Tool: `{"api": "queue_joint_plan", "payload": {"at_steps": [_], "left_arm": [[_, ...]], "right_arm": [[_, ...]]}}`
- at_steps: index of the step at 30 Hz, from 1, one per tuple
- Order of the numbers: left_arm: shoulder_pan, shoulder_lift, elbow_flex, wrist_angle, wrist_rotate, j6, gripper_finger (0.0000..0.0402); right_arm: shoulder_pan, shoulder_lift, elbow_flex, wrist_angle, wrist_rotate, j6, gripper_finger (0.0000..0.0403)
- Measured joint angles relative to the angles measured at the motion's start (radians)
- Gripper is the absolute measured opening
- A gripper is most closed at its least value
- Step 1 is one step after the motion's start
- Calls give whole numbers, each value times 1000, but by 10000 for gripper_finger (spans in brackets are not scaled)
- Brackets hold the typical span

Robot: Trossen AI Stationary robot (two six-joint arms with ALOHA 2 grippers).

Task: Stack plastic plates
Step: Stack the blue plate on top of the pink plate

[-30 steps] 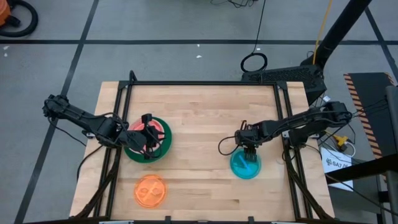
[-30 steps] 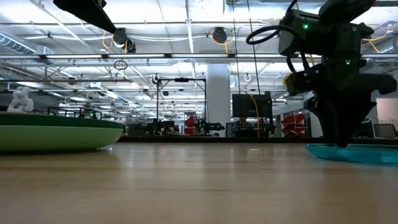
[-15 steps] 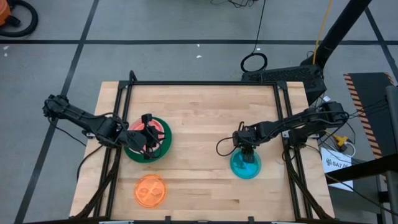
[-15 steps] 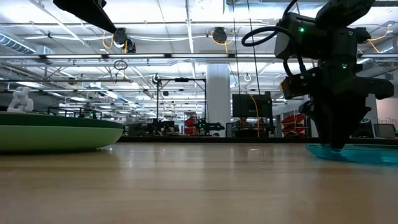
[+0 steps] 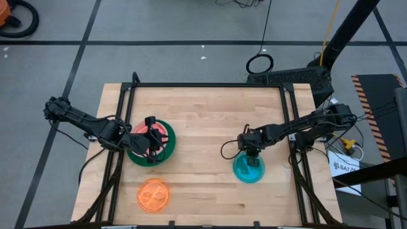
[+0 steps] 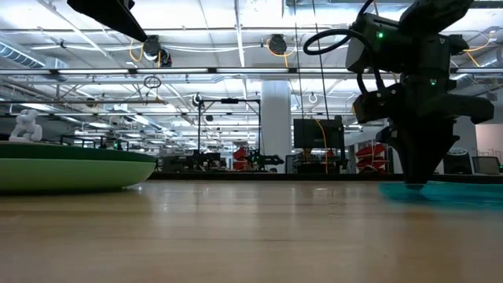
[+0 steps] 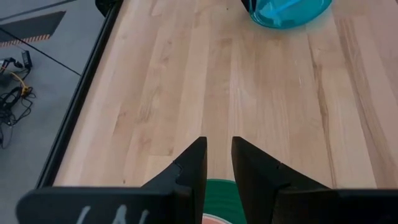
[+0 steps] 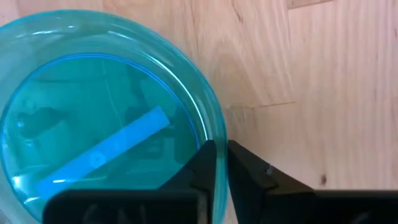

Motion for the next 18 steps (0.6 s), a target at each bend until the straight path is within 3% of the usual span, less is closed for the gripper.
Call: {"api": "queue_joint_plan", "payload": {"at_steps": [10,18], "left_arm": [[0,0,0,0,-3,0,83],[25,0,0,-14,-112,-31,83]], "right_arm": [[0,-1,0,5,-25,52,2],[-2,-12,0,49,-26,118,2]]}}
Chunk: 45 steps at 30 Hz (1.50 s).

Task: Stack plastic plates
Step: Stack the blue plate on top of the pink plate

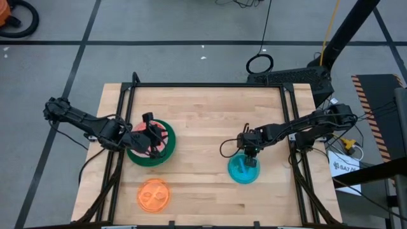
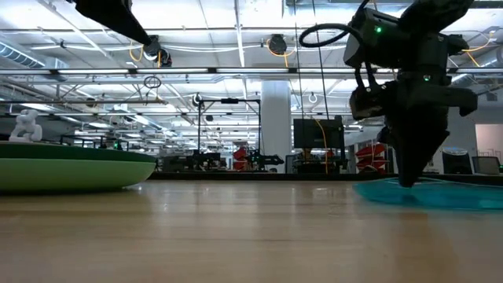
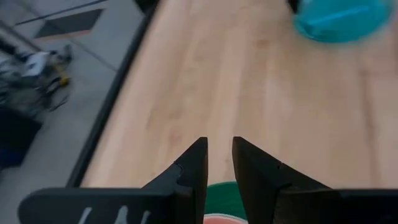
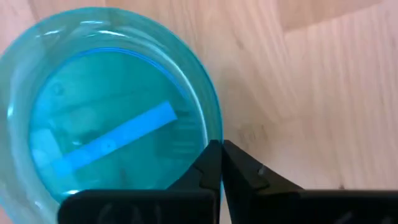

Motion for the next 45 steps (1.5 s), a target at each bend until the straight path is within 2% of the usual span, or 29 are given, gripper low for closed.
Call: {"api": "queue_joint_plan", "payload": {"at_steps": [5,10,19,22,28,34,40,45], "left_arm": [[40,0,0,-65,-119,-57,83],[82,0,0,-121,-185,-97,83],[130,-1,0,-121,-199,-8,83],[136,0,0,-115,-266,19,83],[136,-20,40,-116,-437,72,83],[86,-134,61,-117,-447,38,83],[10,-260,60,-126,-448,-50,83],[-40,-291,60,-165,-448,-92,83]], "right_arm": [[-10,-24,7,62,2,107,1],[-27,-30,8,188,2,202,1],[-74,-24,43,413,4,262,0],[-94,-14,106,414,9,237,0],[-149,67,304,405,30,155,0],[-227,267,582,338,-2,85,0],[-293,493,871,314,-130,66,0],[-315,665,1091,281,-157,82,0]]}}
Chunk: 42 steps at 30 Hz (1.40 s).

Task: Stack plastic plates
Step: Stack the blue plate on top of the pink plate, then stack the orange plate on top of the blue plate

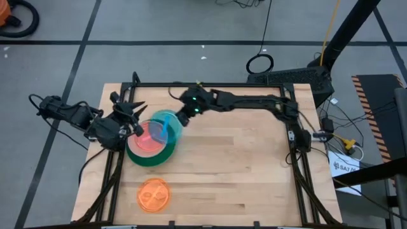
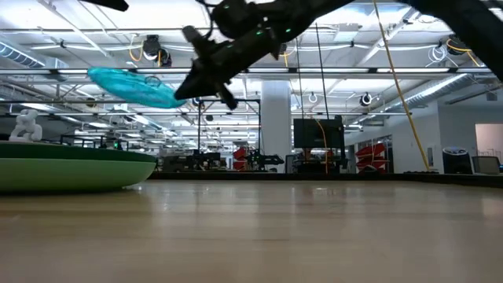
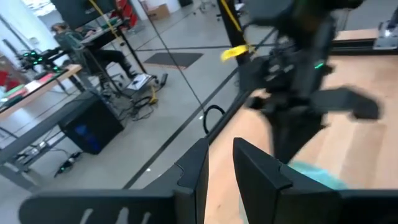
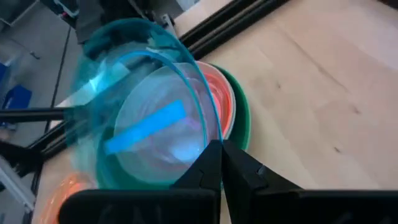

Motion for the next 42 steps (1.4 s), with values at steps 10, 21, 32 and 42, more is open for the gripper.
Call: {"api": "queue_joint_plan", "payload": {"at_steps": [10,21,32,42], "left_arm": [[-55,10,0,-9,-6,-13,83],[-64,9,0,-47,-10,-66,83],[-64,9,-1,-46,-10,-101,83],[-64,12,-1,-118,46,-245,83]], "right_arm": [[-6,264,316,-49,1,36,0],[7,346,370,-45,64,21,7],[17,344,370,-48,75,-21,107],[34,318,370,-154,-98,-144,145]]}}
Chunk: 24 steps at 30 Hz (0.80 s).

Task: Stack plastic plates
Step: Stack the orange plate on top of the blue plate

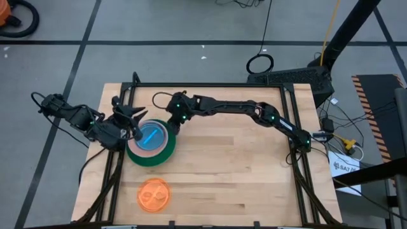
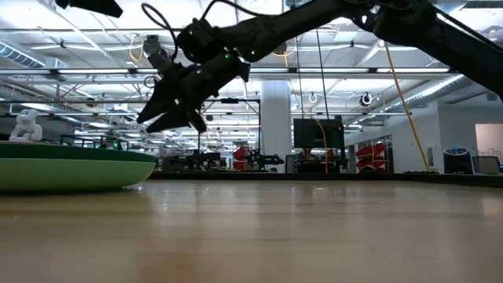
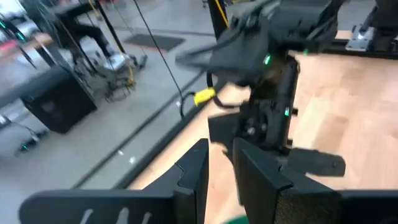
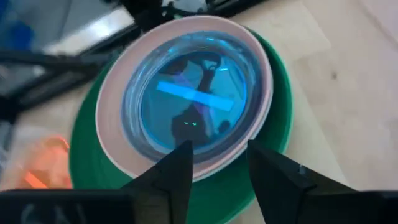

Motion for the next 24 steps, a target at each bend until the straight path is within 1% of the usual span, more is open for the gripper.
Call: {"api": "queue_joint_plan", "payload": {"at_steps": [4,7,10,15,19,24], "left_arm": [[0,16,0,-83,58,-122,83],[-1,44,0,-132,95,-207,83],[-7,84,0,-146,143,-248,83],[-43,170,-1,-145,202,-300,83],[-84,242,-1,-146,261,-343,83],[-135,321,-1,-145,308,-400,83]], "right_arm": [[58,-44,0,-72,76,-138,130],[101,-82,0,-145,101,-226,118],[136,-116,-7,-183,101,-301,107],[196,-201,-77,-168,105,-384,85],[233,-292,-205,-89,106,-413,65],[256,-450,-485,126,107,-425,43]]}}
